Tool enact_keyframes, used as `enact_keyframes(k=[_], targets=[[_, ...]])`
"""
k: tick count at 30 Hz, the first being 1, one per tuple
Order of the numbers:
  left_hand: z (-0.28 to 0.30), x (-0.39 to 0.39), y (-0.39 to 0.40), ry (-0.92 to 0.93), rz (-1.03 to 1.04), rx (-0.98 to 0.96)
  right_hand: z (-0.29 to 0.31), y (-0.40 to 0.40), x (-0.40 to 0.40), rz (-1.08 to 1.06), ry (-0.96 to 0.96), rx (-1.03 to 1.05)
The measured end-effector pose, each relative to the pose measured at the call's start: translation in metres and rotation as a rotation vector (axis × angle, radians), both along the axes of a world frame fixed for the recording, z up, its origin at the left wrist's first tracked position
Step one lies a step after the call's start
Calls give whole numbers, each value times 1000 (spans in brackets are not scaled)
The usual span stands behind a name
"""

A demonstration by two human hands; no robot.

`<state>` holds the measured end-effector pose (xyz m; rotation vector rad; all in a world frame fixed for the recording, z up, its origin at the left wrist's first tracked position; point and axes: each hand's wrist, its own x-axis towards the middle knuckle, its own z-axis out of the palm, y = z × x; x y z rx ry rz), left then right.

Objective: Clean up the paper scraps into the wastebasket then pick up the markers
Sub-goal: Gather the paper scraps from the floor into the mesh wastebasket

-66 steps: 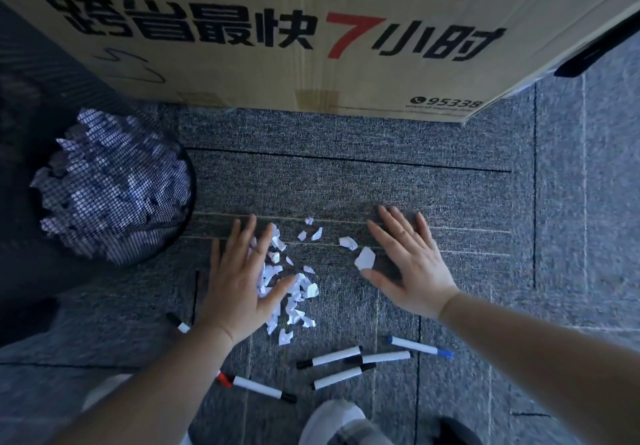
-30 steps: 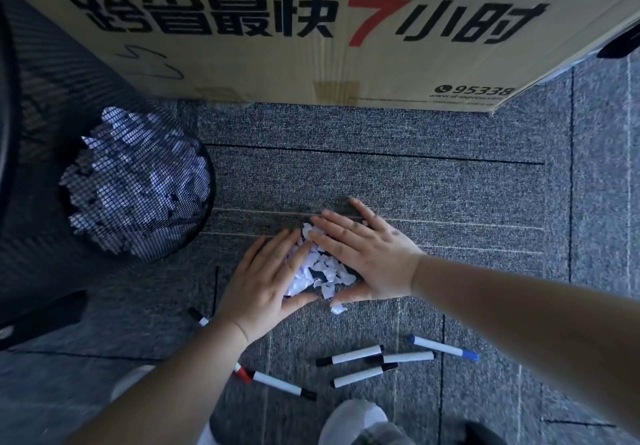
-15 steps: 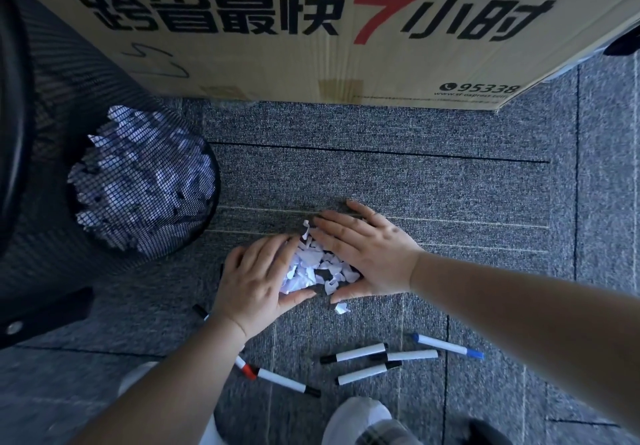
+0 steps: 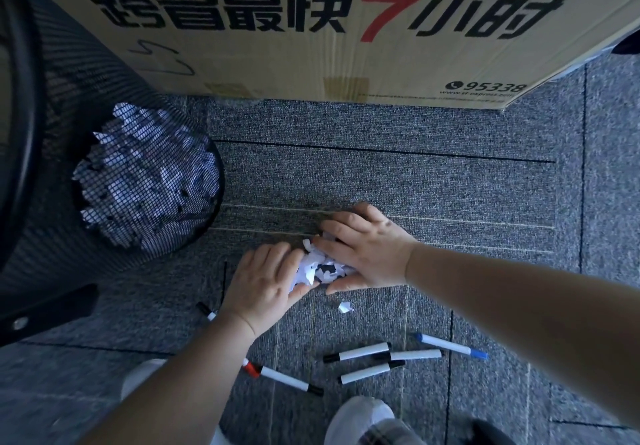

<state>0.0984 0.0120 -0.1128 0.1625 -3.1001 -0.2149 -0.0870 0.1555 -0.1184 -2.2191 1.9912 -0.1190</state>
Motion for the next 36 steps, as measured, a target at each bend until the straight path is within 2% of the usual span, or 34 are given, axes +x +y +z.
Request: enact_keyframes(k=[7,11,19,24,29,33,36], targets=[[11,-10,-9,-64,-85,25,-2,-2,2,72,-50,-102],[19,-22,-16,-160,-108,87,1,-6,-1,108,-71,-86],[32,2,-34,-412,-79,71,9,-1,-9,135,-10,129],[42,-5,-28,-498,-12,105,17,-4,-11,121,-42,276],[56,-25,-30,-453,99,215,39,-4,-22,-91,-121,472],[74,-40,-41,-418,169,218,67,-9,-47,-315,-165,392],[106,-58,-47,-494,172,193,92,-22,-61,-390,-154,370]])
